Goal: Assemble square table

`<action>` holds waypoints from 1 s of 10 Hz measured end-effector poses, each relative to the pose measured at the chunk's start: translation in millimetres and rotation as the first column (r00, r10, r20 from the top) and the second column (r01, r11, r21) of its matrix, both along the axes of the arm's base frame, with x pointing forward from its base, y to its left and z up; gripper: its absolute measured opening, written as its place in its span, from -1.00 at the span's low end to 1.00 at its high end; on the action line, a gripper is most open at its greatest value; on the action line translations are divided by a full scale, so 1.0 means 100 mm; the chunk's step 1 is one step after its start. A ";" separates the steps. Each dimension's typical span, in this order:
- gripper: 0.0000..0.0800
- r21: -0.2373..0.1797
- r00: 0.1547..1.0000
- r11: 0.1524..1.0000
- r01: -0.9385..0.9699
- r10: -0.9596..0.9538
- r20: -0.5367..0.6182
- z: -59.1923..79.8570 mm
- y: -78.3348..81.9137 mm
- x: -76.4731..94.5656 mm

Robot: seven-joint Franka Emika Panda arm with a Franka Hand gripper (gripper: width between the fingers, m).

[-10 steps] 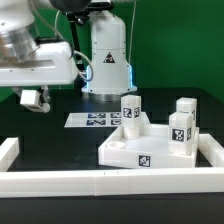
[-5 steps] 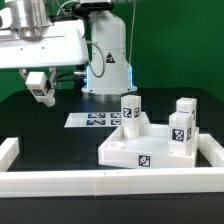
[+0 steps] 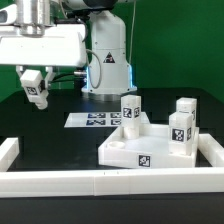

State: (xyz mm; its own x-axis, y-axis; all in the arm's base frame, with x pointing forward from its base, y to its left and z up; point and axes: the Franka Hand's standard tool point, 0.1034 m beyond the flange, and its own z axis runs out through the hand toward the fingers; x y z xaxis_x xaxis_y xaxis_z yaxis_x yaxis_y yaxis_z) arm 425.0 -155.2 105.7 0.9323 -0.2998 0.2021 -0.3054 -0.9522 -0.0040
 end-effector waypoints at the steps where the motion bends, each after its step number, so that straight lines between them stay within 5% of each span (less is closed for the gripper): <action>1: -0.29 0.013 1.000 1.000 0.024 -0.024 0.008 0.01 0.13 0.09; 5: -0.29 0.093 0.988 0.985 0.144 -0.148 0.044 0.16 0.74 0.59; 10: -0.29 0.097 0.988 0.985 0.143 -0.149 0.049 0.18 0.76 0.63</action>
Offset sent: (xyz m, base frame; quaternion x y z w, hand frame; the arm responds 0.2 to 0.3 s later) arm 0.0536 0.0596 0.0209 0.0213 0.0096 0.0903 0.9956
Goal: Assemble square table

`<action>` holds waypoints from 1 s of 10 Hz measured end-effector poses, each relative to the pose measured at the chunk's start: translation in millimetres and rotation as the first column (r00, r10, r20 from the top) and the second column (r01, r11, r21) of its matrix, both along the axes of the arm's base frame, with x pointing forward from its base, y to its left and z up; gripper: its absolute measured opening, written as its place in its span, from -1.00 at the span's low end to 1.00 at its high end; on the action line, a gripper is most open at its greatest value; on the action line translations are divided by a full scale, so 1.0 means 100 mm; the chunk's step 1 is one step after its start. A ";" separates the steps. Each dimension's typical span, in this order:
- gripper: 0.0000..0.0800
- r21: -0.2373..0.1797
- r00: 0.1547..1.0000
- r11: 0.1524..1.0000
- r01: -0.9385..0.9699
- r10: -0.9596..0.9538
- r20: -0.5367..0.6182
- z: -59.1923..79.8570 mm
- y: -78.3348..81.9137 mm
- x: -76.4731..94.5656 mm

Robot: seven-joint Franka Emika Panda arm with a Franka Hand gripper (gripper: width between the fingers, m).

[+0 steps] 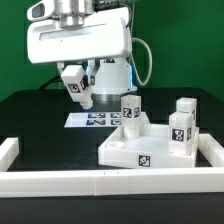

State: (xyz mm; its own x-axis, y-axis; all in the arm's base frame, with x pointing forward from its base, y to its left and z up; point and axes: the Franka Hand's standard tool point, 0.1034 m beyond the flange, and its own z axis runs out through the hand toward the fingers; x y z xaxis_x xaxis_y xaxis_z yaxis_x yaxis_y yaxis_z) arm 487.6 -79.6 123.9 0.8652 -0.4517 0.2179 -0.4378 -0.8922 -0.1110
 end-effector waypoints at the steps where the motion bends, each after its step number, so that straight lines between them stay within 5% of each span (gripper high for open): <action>1: -0.29 0.000 1.000 1.000 -0.001 0.001 0.000 0.00 0.01 0.00; 5: -0.29 -0.005 0.999 1.000 -0.030 0.030 0.042 0.02 0.39 0.28; 6: -0.29 -0.043 0.996 0.998 -0.038 0.041 0.085 -0.01 0.40 0.34; 7: -0.29 -0.037 0.997 0.999 -0.037 0.040 0.073 -0.02 0.39 0.32; 10: -0.29 -0.154 0.975 0.988 -0.025 0.058 0.214 0.00 0.32 0.34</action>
Offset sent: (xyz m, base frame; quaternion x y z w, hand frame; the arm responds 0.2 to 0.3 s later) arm 0.0301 0.0417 0.0059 0.0320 0.0177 0.0290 0.9989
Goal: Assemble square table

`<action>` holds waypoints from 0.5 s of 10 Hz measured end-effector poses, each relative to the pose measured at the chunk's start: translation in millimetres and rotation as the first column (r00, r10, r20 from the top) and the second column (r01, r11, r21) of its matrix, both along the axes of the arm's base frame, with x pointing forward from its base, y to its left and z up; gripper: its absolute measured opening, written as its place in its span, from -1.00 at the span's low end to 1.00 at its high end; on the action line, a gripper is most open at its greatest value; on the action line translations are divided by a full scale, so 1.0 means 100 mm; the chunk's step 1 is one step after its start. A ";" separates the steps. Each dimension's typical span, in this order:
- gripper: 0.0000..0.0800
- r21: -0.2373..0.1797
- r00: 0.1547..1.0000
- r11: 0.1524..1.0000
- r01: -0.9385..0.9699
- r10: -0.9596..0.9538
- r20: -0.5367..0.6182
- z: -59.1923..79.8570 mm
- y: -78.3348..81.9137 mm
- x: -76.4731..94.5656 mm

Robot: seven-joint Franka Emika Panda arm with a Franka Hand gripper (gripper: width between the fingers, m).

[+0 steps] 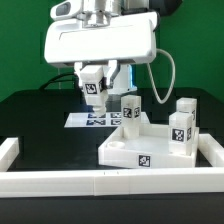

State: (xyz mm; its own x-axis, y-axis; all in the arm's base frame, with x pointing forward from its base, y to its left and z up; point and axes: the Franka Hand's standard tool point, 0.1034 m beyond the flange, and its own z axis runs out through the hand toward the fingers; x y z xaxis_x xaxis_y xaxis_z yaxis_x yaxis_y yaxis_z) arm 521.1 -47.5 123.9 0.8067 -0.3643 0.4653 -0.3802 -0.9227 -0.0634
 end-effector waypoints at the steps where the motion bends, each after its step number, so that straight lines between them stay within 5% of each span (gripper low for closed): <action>1: -0.29 -0.051 0.997 0.999 -0.003 0.007 0.079 0.06 0.00 0.02; 5: -0.29 -0.038 0.998 0.999 -0.034 0.036 0.057 -0.06 0.19 0.11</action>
Offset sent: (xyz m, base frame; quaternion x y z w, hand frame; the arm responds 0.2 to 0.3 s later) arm 0.0176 0.0165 0.0015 0.0096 0.0054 0.0143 0.9998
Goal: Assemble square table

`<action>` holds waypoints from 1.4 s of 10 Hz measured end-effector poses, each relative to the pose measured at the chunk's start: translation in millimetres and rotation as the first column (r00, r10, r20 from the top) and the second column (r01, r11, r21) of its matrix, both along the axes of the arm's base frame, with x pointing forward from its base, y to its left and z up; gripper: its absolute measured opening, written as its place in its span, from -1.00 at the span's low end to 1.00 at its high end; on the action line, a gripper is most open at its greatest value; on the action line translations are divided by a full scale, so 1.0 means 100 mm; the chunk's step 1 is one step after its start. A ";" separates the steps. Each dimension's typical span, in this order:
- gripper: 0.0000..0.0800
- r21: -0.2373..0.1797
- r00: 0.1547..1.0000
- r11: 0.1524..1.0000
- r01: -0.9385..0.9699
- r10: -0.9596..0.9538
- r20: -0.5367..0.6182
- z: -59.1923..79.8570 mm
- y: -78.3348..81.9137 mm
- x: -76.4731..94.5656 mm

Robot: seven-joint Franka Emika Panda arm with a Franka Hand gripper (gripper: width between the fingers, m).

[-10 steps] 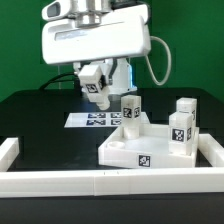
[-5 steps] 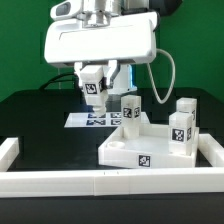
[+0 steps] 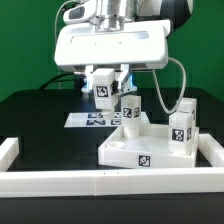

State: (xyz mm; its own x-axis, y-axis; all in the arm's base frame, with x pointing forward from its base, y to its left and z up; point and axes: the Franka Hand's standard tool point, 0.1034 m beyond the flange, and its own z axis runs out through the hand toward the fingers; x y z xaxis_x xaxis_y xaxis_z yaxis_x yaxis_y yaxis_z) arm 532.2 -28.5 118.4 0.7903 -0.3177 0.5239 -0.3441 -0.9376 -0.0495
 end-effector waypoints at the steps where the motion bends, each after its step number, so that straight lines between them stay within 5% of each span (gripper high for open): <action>1: -0.29 -0.004 1.000 1.000 -0.003 0.003 -0.004 -0.05 0.01 0.01; 4: -0.28 -0.030 1.000 0.999 -0.020 0.019 -0.022 -0.25 0.02 -0.01; 14: -0.28 -0.030 0.999 0.999 -0.041 0.040 -0.036 -0.41 0.13 0.15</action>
Offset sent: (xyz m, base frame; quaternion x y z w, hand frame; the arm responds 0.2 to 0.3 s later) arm 0.0045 0.0034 -0.0125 -0.0017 0.0484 -0.0477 0.9977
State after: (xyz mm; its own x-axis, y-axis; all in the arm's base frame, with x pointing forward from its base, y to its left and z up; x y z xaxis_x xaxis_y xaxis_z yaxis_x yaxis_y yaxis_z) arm 547.6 -15.4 77.1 0.8205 -0.2698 0.5039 -0.3073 -0.9516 -0.0092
